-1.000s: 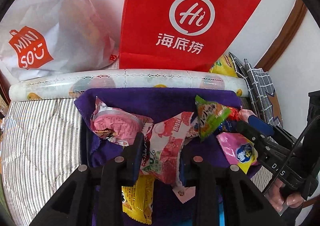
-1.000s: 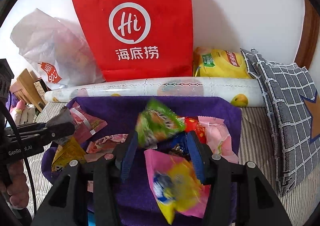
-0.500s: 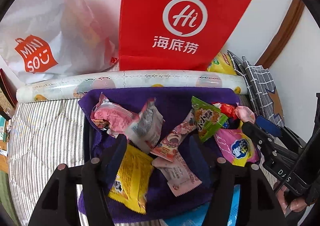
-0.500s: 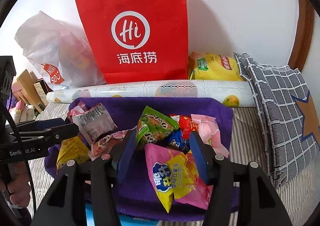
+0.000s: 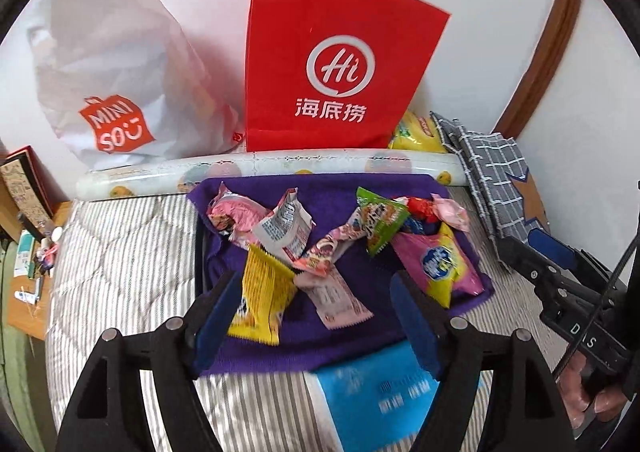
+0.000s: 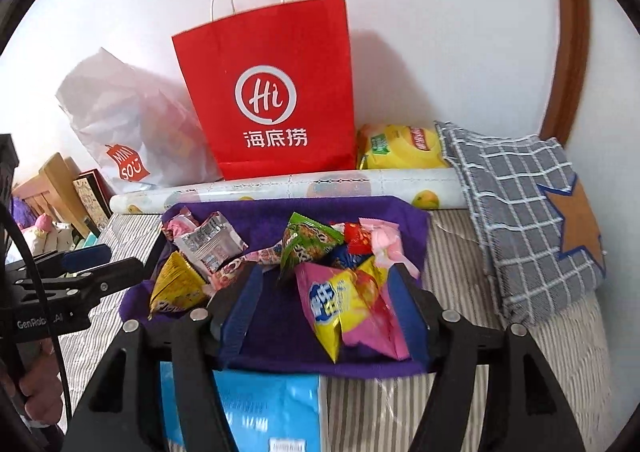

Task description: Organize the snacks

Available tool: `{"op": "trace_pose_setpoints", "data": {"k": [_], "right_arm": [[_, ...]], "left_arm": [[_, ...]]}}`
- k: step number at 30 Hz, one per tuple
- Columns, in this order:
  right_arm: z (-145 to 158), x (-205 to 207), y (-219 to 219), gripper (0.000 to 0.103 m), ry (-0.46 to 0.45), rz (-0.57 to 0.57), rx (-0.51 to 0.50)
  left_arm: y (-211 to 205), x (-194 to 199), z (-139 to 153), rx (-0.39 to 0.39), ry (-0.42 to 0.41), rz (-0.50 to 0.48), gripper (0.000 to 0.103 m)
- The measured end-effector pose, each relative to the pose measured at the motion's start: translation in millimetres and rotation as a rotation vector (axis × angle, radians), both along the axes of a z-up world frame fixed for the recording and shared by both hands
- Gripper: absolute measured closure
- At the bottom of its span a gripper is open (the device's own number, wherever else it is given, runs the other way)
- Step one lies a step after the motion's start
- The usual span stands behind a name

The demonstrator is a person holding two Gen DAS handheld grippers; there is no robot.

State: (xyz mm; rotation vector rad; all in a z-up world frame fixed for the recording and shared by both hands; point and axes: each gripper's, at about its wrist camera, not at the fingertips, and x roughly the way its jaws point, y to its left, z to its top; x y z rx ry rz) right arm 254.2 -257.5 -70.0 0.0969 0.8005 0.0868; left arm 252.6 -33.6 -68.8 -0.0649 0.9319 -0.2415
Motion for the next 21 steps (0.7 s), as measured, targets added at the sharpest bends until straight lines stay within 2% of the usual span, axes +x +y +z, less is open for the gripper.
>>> {"op": "trace_pose_setpoints", "data": {"k": [9,21], "right_arm": [[39,-65,-8,0.019,-0.053,-0.052,-0.002],[68,-156,-20,0.016,-0.098,-0.096,-0.008]], "left_arm": [[3,-69,38,0.028,-0.085,0.025,0.016],[2,-156,67,0.043,-0.159,0.052,0.001]]}}
